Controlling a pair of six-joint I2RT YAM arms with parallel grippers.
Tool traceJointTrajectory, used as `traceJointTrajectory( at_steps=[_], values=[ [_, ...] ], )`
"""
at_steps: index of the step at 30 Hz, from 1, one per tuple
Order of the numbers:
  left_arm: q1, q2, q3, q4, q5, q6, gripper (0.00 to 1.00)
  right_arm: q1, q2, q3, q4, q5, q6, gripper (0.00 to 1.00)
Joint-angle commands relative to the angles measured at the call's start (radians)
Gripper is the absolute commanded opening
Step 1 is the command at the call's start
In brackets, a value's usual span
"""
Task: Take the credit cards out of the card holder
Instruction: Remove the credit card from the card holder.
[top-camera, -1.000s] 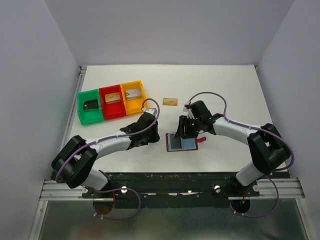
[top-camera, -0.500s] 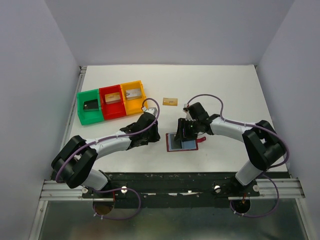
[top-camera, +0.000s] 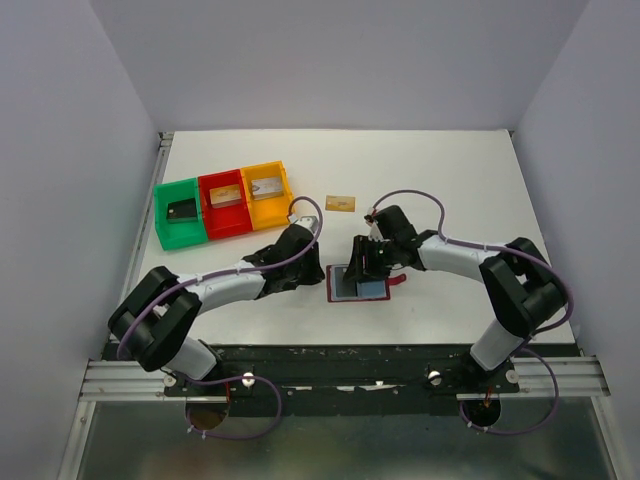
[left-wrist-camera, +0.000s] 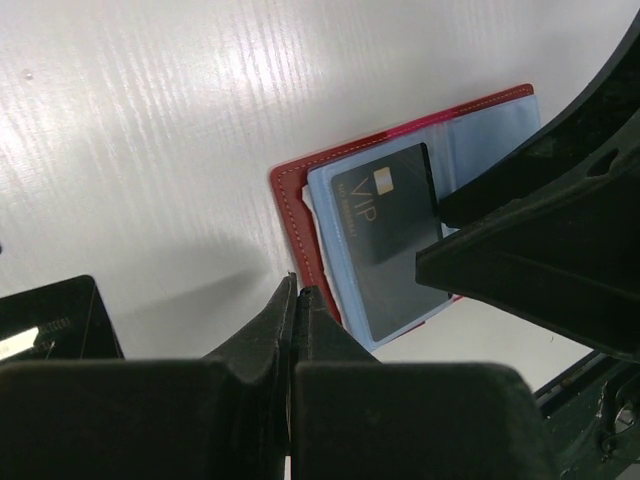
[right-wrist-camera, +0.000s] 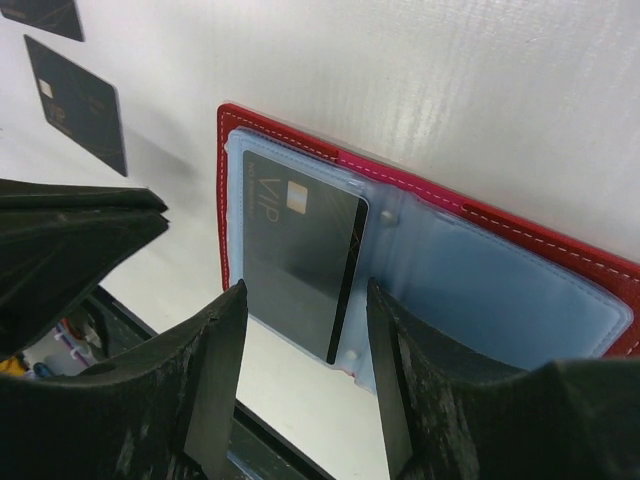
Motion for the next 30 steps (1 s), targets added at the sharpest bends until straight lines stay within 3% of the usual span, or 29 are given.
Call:
traceJointTrajectory(
  at_steps=[1,11,30],
  values=[
    [-0.007,0.029,0.016,0.05,0.069,0.018,0.01,0.006,0.038,-0.065,0.086,-0.03,0.051,0.6],
    [-0.01,0.075,0.044,0.049,0.109,0.032,0.01,0.006,0.056,-0.093,0.152,-0.07,0.091,0.6],
    [-0.01,0.0,0.013,0.009,-0.006,0.012,0.0,0.006,-0.063,-0.074,0.097,-0.035,0.06,0.6]
  ],
)
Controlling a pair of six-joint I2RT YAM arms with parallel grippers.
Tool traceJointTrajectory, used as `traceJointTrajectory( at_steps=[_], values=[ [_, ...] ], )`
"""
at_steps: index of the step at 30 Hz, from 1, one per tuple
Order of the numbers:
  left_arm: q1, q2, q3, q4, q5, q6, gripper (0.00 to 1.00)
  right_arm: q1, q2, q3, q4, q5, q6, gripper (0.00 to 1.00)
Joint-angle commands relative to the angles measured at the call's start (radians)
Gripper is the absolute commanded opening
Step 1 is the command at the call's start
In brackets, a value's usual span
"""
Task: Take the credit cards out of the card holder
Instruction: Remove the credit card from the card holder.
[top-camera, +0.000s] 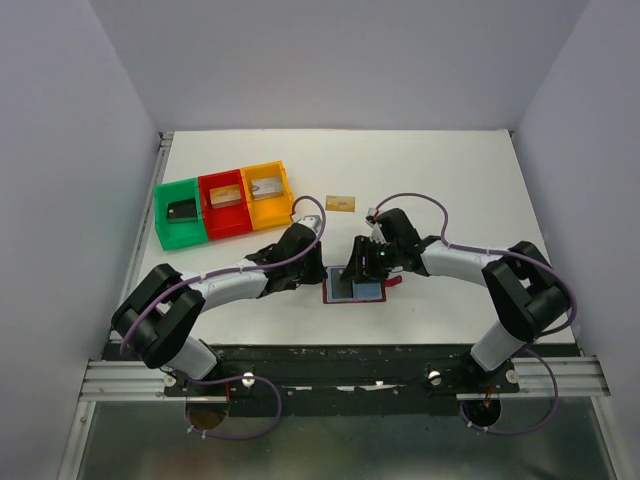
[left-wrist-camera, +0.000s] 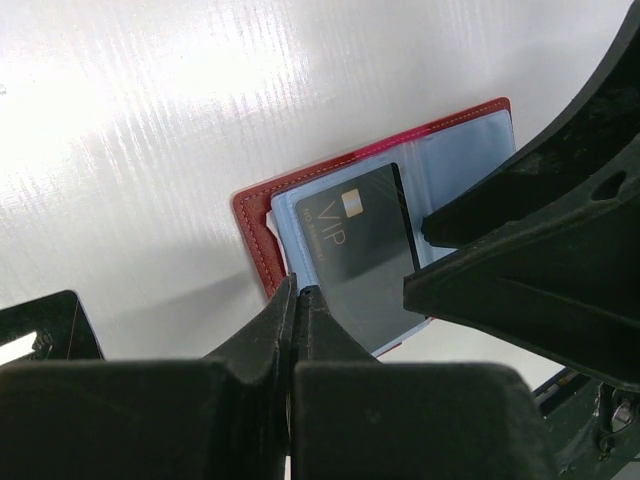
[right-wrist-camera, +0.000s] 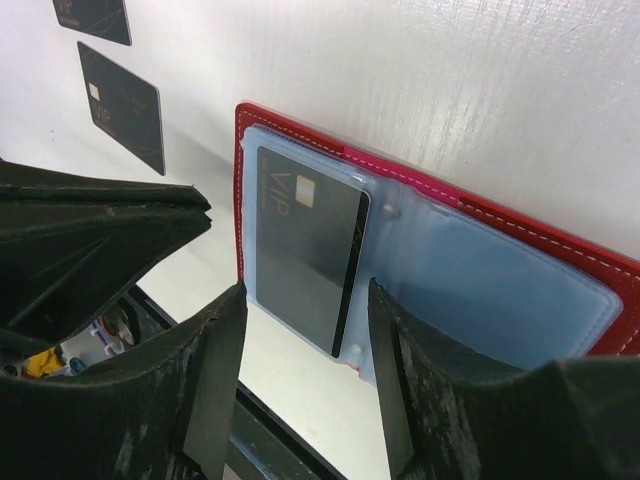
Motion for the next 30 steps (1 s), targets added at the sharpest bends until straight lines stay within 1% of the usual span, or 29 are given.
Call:
traceJointTrajectory(
  at_steps=[1,13,22,30],
  values=[
    [-0.004,-0.028,-0.002,-0.011,-0.029,-0.002,0.0,0.005,-0.044,-0.004,-0.041,0.034,-0.022,0.6],
    [-0.004,-0.015,0.007,-0.008,-0.012,0.004,0.0,0.008,-0.011,-0.002,-0.023,0.009,-0.023,0.6],
    [-0.004,-0.007,0.004,0.0,-0.007,0.003,0.0,0.011,-0.053,-0.009,-0.001,0.013,-0.017,0.6],
    [-0.004,-0.008,-0.002,0.004,-0.006,0.001,0.0,0.016,0.001,-0.01,0.019,-0.014,-0.009,0.6]
  ],
)
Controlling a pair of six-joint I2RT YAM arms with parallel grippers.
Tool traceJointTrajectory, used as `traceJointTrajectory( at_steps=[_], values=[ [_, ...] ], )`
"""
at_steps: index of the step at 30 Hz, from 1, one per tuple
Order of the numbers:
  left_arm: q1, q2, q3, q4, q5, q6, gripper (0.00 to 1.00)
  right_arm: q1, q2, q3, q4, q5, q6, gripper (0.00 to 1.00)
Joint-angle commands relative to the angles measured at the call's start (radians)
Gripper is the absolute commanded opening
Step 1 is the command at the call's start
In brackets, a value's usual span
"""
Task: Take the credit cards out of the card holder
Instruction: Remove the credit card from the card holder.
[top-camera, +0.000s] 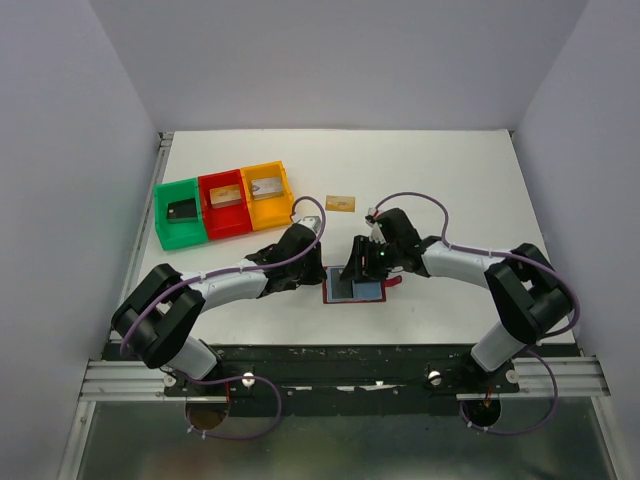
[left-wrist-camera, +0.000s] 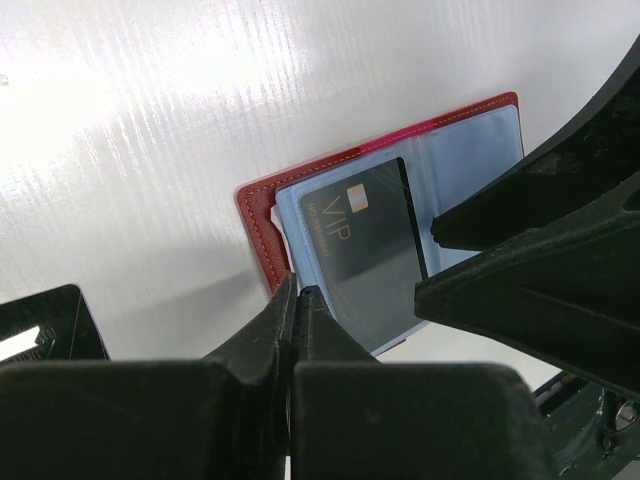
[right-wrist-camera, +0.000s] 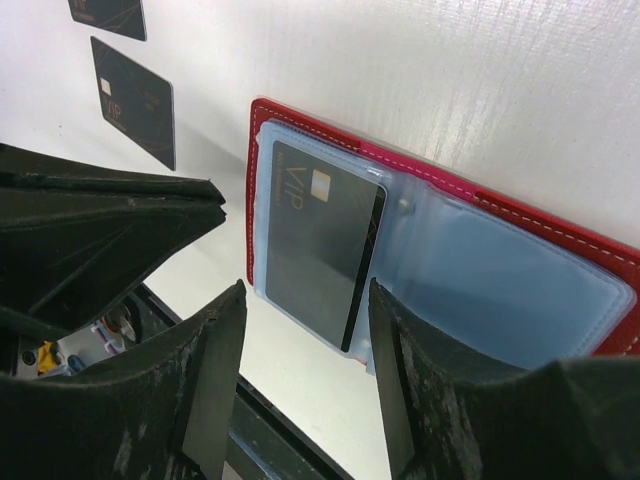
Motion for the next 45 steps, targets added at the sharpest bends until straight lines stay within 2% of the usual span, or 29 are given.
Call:
traceJointTrajectory(
  at_steps=[1,14,24,35,45],
  values=[
    [-0.004,-0.007,-0.002,0.015,-0.002,0.001,0.0,0.008,0.036,-0.011,0.036,-0.026,0.0,0.6],
    [-0.004,0.028,0.01,0.027,0.035,0.009,0.0,0.01,0.092,-0.017,0.035,-0.015,-0.001,0.6],
    [-0.005,0.084,0.044,0.056,0.134,0.038,0.0,0.01,0.121,-0.036,0.062,-0.032,0.023,0.6],
    [-0.005,0.091,0.048,0.049,0.13,0.038,0.0,0.008,0.138,-0.042,0.119,-0.049,0.049,0.59],
    [-0.005,0.099,0.056,0.023,0.107,0.033,0.0,0.008,0.07,-0.077,0.15,-0.037,0.063,0.57]
  ],
)
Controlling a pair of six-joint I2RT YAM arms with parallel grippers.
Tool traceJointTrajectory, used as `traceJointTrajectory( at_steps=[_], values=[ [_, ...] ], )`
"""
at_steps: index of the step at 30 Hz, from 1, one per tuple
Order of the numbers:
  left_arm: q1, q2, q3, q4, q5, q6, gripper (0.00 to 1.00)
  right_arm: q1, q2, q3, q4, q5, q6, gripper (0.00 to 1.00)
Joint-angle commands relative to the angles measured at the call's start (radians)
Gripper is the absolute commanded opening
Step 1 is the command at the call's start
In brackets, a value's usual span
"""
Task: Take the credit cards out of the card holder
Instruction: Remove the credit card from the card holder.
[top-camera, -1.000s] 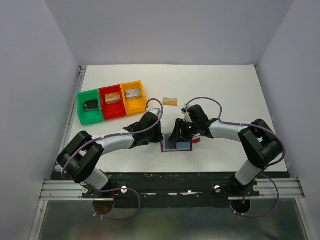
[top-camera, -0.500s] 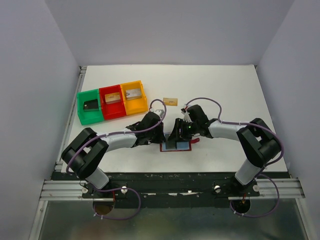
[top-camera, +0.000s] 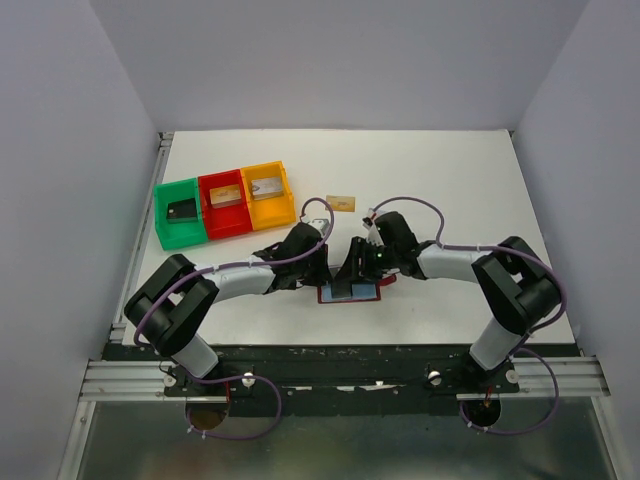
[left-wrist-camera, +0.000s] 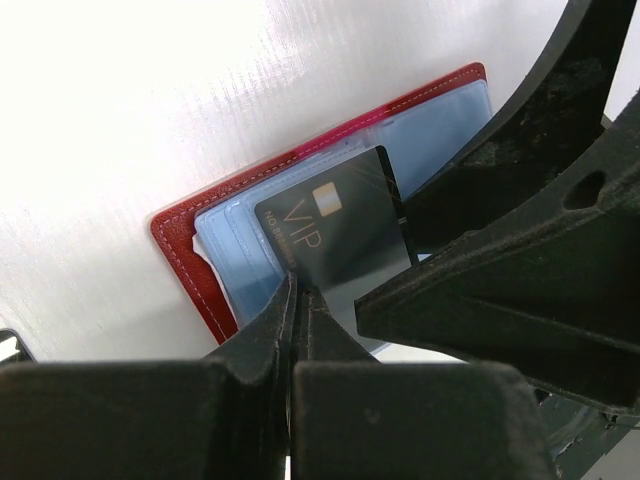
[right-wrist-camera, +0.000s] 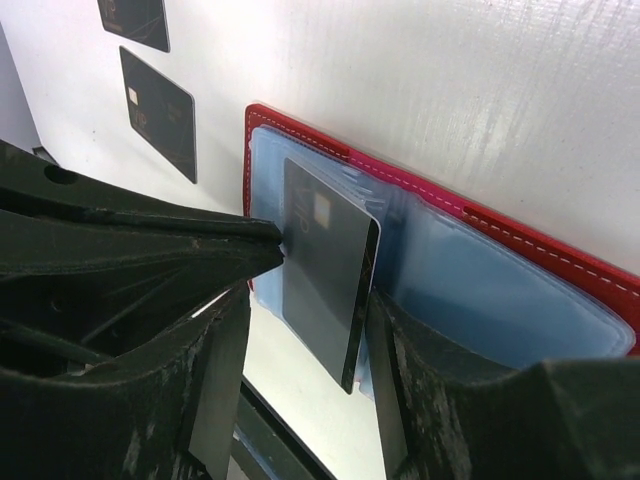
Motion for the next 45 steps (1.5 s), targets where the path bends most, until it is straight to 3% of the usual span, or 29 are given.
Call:
traceJointTrajectory(
  at_steps=[1,9,24,45],
  values=[
    [-0.005,0.012,0.024,-0.011,0.003,0.001,0.0,0.009,-0.018,-0.053,-0.001,0.032,0.005,0.57],
    [-0.005,0.009,0.024,-0.042,-0.034,-0.008,0.0,0.009,-0.061,-0.09,0.081,0.0,0.014,0.53],
    [-0.005,0.012,0.032,-0.051,-0.046,-0.011,0.0,-0.008,-0.121,-0.13,0.161,-0.018,0.04,0.54],
    [-0.005,0.025,0.029,-0.045,-0.035,-0.013,0.0,-0.013,-0.048,-0.125,0.279,-0.143,0.078,0.55]
  ],
)
